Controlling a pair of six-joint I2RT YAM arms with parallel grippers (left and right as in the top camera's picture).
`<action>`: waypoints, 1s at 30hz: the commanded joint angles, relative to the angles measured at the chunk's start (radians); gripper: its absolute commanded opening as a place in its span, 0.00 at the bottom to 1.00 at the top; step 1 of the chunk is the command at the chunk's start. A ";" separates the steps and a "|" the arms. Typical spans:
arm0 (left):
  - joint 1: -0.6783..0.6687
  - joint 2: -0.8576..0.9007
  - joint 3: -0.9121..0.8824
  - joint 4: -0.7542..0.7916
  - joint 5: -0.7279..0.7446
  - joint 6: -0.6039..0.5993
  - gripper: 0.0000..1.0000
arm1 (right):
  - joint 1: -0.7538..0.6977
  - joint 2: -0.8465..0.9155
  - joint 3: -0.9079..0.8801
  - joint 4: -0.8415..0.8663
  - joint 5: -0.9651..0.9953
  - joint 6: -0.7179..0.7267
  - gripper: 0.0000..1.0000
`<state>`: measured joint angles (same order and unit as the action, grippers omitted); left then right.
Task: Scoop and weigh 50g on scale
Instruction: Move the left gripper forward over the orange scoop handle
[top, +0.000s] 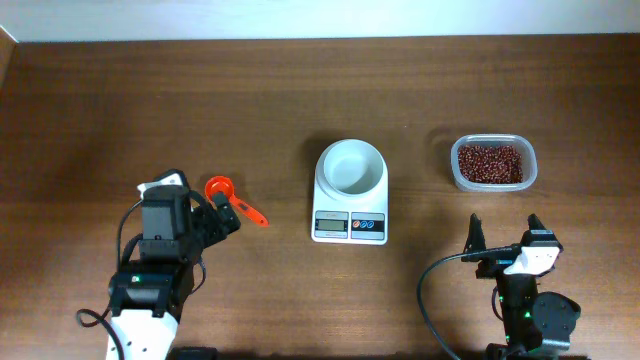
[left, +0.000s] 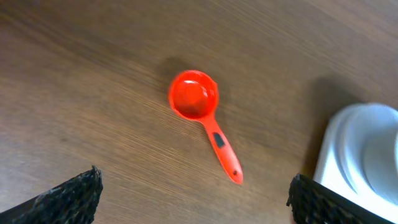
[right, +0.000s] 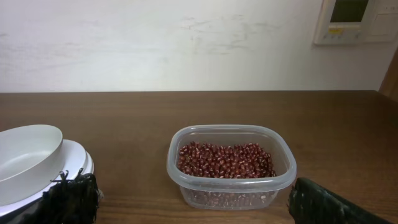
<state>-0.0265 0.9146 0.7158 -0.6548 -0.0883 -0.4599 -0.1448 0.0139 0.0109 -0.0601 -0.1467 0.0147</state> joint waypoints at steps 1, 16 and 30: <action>0.003 0.003 0.017 -0.001 -0.078 -0.055 0.99 | 0.009 -0.005 -0.005 -0.006 0.002 0.000 0.99; 0.004 0.331 0.017 0.163 -0.100 -0.132 0.68 | 0.009 -0.005 -0.005 -0.006 0.002 0.000 0.99; 0.211 0.690 0.359 -0.111 0.269 -0.036 0.63 | 0.009 -0.005 -0.005 -0.006 0.002 0.000 0.99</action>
<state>0.1822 1.5314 1.0489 -0.7635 0.1081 -0.5156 -0.1440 0.0151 0.0109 -0.0601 -0.1467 0.0147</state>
